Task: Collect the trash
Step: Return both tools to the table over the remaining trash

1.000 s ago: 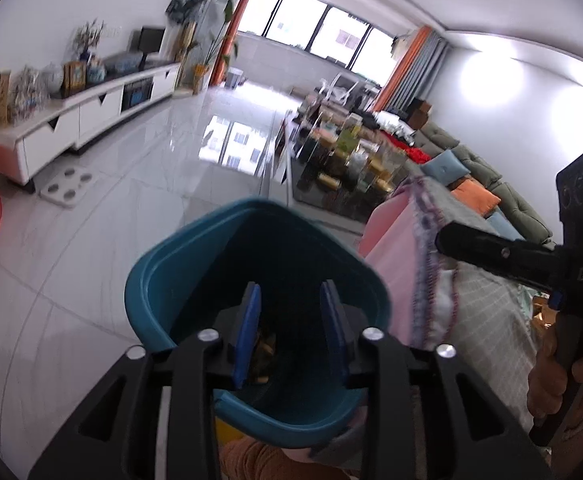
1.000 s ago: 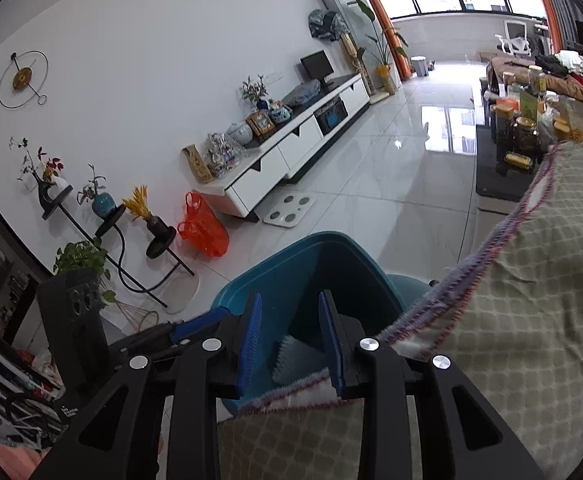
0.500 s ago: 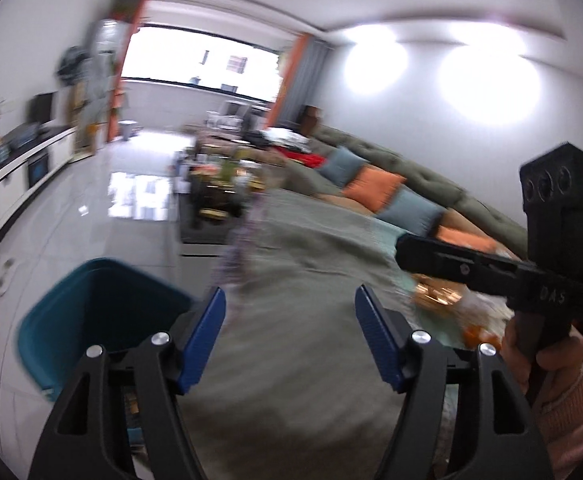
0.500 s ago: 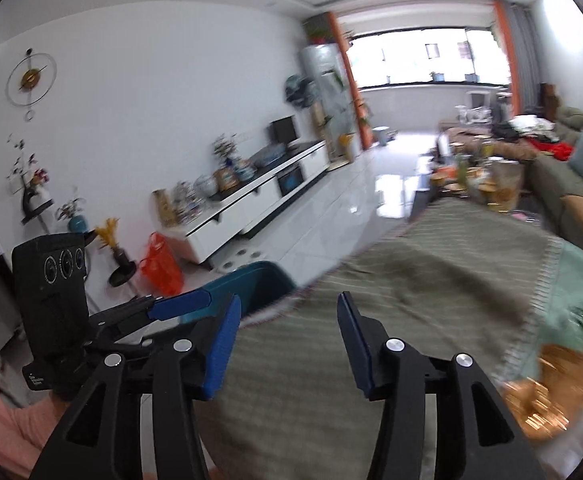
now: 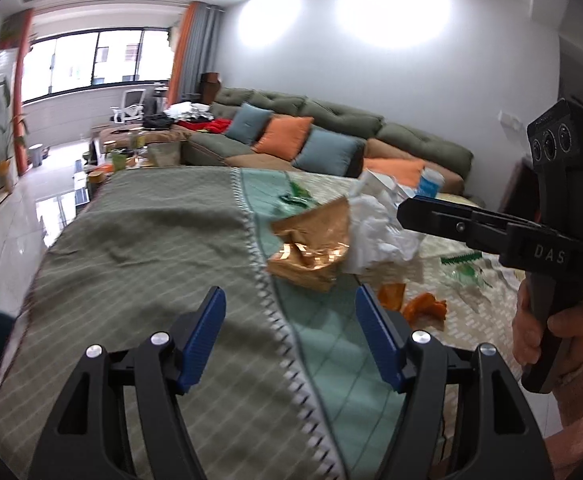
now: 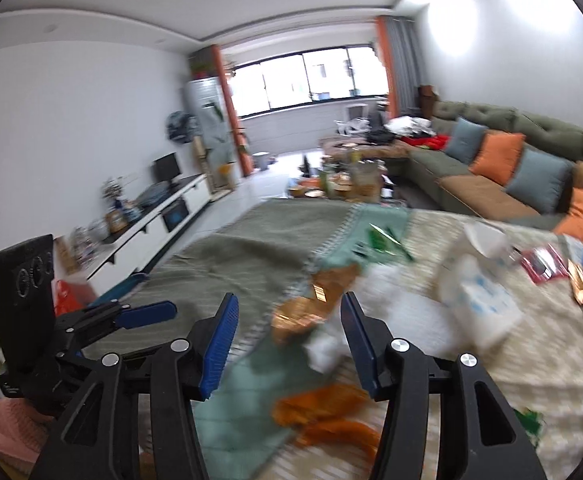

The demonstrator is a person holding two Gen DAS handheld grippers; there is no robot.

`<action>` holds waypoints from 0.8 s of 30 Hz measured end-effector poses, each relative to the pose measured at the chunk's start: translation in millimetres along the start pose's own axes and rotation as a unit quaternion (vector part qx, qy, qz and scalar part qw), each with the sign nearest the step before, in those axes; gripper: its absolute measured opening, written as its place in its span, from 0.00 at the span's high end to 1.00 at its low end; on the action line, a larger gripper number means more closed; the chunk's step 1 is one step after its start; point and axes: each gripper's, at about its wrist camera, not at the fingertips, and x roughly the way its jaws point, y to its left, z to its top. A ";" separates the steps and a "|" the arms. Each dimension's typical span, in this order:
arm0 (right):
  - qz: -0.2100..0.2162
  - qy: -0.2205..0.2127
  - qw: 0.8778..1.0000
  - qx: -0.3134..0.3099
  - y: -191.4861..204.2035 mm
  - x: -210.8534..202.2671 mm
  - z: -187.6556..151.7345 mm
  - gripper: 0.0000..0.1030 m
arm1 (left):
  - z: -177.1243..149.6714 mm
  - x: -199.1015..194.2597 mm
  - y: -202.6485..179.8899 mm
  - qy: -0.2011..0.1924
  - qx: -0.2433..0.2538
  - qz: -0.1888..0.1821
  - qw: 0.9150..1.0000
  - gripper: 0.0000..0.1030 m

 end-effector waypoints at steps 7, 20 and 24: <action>-0.025 0.014 0.999 0.018 -20.5 6.5 -18.3 0.48 | 12.9 38.6 -20.2 0.031 0.025 -0.007 0.999 0.34; -0.014 0.030 0.998 0.056 -44.0 19.9 -25.6 0.78 | 27.9 88.9 -18.8 0.108 0.021 -0.015 0.994 0.66; -0.011 0.024 0.998 0.063 -49.0 17.0 -25.8 0.94 | 25.9 94.3 -15.8 0.123 0.012 -0.014 0.992 0.82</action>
